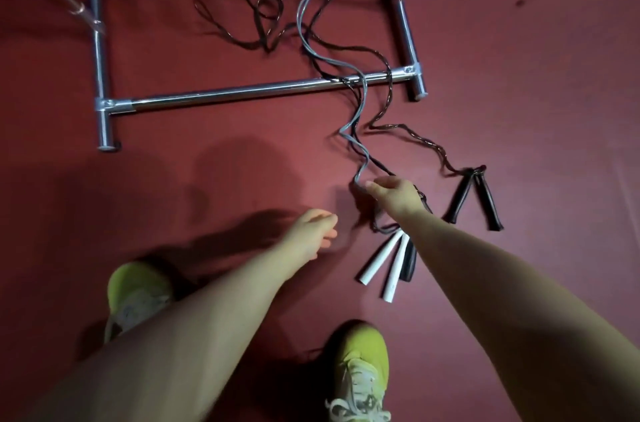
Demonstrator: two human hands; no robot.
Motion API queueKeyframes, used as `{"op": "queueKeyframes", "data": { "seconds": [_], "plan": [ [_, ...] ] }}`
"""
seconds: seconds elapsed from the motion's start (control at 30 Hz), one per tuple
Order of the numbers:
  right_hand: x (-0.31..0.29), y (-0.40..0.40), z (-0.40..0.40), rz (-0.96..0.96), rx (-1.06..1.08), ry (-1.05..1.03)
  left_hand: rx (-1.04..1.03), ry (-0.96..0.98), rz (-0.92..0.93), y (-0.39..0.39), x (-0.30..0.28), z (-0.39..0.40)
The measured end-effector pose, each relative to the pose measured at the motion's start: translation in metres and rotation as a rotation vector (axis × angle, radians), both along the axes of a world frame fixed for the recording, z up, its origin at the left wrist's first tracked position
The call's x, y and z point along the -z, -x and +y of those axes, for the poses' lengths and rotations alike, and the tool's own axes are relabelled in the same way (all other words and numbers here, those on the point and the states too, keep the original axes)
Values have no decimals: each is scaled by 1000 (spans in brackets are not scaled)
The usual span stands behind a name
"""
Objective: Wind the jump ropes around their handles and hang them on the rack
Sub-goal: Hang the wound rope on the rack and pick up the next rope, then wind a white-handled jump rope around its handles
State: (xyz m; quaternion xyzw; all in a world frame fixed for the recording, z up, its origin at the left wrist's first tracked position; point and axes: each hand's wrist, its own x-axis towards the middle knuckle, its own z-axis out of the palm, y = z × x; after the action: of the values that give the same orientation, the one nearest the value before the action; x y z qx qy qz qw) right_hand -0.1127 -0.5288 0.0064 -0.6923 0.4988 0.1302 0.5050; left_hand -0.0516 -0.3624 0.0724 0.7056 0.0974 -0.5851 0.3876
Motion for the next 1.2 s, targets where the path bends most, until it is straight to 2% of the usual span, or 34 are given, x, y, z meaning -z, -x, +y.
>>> {"op": "queueKeyframes", "data": {
  "seconds": [0.1, 0.2, 0.23, 0.3, 0.4, 0.5, 0.63, 0.9, 0.97, 1.07, 1.2],
  "plan": [
    [25, -7, -4, 241, -212, 162, 2, 4, -12, 4, 10, 5],
    [35, -10, 3, 327, -387, 168, -33, -14, -15, 3, 16, 14],
    [35, -14, 8, 290, -390, 167, -51, -12, -14, 2, 17, 19],
    [26, -18, 15, 160, -258, 100, -89, -7, 5, 2, 15, 27],
    [-2, -24, 23, -42, -80, -125, -162, 10, 9, -4, 7, 38],
    [-57, -37, 32, -159, -49, -272, -245, 66, -57, -14, -17, 45],
    [-141, -57, 47, -290, -32, -321, -315, 187, -228, -33, -73, 54],
    [-320, -76, 106, -615, -72, -502, -135, 470, -466, -56, -209, 97],
    [-354, -76, 120, -679, -54, -558, -68, 464, -496, -51, -228, 112],
    [-401, -73, 145, -756, -22, -588, -95, 520, -509, -37, -249, 137],
    [-433, -62, 174, -828, 30, -578, -72, 489, -592, -11, -267, 157]
  ]
}}
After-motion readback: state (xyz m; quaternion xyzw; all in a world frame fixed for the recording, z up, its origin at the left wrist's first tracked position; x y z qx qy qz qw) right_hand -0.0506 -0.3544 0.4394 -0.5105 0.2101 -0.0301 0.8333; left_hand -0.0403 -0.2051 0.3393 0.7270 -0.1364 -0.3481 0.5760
